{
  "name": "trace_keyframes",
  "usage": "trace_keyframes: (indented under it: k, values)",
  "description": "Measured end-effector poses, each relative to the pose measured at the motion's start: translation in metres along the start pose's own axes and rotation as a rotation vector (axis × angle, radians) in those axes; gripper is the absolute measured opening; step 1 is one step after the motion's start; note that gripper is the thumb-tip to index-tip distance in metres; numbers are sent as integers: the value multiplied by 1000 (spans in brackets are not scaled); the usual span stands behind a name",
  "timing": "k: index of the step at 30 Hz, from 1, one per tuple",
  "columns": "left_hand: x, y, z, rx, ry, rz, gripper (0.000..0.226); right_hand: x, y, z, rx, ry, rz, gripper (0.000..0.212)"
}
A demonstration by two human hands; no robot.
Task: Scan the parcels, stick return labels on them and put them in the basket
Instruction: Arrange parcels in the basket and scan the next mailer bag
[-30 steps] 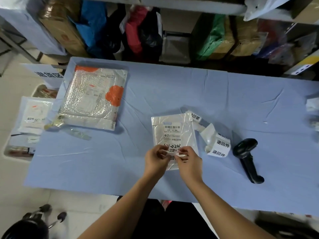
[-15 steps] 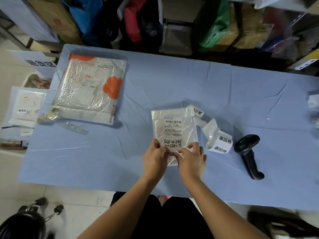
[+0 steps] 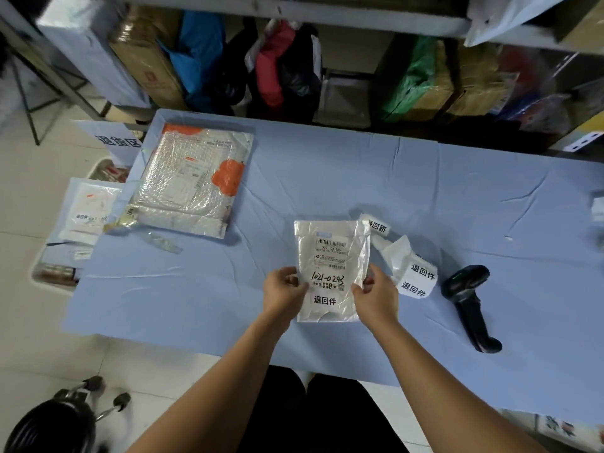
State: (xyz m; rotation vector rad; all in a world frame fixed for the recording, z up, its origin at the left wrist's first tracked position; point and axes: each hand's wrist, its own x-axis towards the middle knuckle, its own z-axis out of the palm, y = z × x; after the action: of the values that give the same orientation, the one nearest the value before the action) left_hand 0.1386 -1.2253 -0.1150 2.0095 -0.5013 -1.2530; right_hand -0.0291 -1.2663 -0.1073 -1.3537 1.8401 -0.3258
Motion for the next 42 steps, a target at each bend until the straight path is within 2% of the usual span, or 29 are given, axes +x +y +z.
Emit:
trace_keyframes:
  k: [3,8,11,16,22,26,29,32,36,42]
  values:
    - [-16,2,-8,-21,-3,-5,22,-6,-1,-1,23,0,10,9]
    - [-39,2,-56,106,124,155,23,-33,-14,20,143,-64,-62,32]
    - [-49,2,-103,219,200,246,24,-55,-36,43,217,-114,-128,34]
    - [-62,-9,-182,196,304,313,31,-96,-90,89,268,-159,-222,33]
    - [-61,-46,-295,24,339,282,37,-156,-155,165,241,-199,-329,33]
    - [-57,-79,-389,-96,346,279,40,-208,-197,241,204,-227,-330,33]
    - [-49,-105,-459,-101,346,275,41,-244,-225,299,191,-261,-323,31]
    - [-39,-124,-517,-142,335,257,35,-268,-254,347,169,-313,-317,30]
    - [-19,-131,-573,-159,303,249,39,-273,-294,396,175,-345,-306,30]
    - [54,-125,-652,-103,294,181,54,-234,-359,490,253,-440,-250,25]
